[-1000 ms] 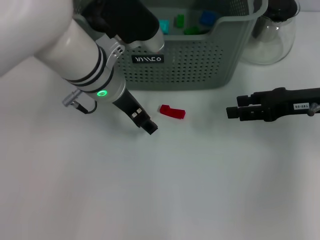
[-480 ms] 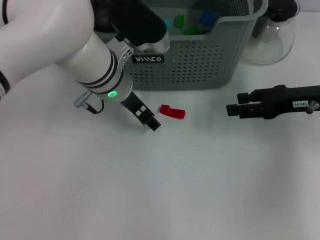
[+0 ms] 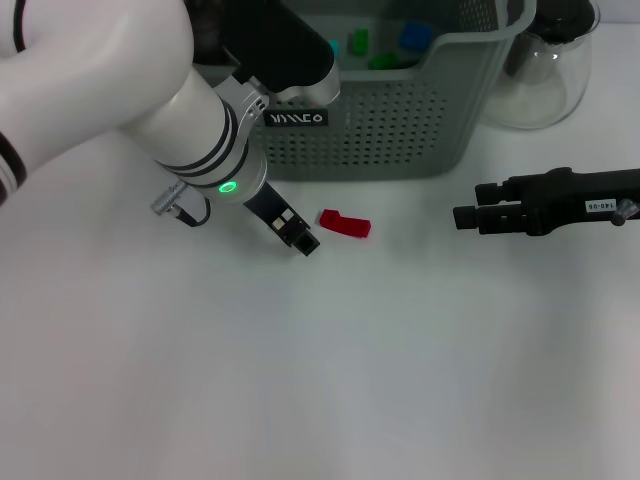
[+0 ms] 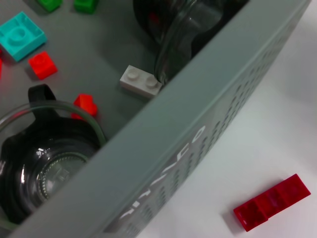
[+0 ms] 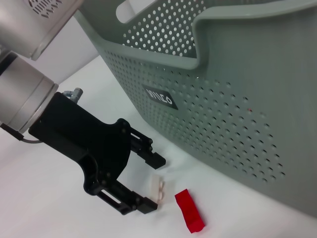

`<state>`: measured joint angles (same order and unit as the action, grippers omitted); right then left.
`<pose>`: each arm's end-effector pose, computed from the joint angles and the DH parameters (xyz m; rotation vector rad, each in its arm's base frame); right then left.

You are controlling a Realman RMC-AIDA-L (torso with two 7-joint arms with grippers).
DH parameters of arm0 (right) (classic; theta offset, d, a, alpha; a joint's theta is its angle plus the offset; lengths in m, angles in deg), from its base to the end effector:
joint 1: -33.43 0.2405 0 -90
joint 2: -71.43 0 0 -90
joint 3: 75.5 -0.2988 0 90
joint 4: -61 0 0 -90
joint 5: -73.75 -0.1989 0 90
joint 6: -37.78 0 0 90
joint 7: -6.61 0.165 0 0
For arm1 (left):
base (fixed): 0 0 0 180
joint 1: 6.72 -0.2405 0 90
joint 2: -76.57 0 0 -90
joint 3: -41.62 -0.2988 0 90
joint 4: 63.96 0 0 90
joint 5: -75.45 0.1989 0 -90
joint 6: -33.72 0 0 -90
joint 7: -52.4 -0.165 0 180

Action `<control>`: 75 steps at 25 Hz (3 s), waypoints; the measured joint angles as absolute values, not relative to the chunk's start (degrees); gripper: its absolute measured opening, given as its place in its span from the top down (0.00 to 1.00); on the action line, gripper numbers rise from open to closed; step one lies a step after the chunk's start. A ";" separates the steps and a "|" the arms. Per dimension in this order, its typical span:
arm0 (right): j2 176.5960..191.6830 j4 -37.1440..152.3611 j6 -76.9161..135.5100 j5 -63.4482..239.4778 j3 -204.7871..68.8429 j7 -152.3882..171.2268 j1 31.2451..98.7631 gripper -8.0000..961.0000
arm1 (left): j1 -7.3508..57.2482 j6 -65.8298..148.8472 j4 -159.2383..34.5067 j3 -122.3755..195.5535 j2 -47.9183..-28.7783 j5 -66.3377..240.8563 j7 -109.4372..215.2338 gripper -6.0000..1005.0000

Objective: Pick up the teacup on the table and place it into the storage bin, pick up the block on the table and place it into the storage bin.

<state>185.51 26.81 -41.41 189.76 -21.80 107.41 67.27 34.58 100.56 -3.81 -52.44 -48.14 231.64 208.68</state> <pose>0.2958 0.3704 -0.0444 -2.7266 1.0432 0.3823 -0.2067 0.3879 -0.1325 -2.5252 -0.7871 0.5451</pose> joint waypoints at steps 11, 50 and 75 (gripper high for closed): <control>185.51 26.81 -41.41 189.76 -21.80 107.41 67.27 0.30 | 34.66 99.97 -5.13 -52.71 -48.12 231.80 208.81 0.46; 185.59 26.90 -41.42 189.76 -21.72 107.94 67.11 0.29 | 35.98 111.53 23.75 -20.92 -46.20 198.92 191.89 0.54; 185.93 26.91 -42.24 191.92 -21.63 107.29 67.45 0.29 | 37.17 103.39 4.97 -19.08 -45.08 195.68 182.71 0.19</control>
<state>185.93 26.91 -42.24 191.92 -21.63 107.29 67.45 37.17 103.39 4.97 -19.08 -45.08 195.68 182.71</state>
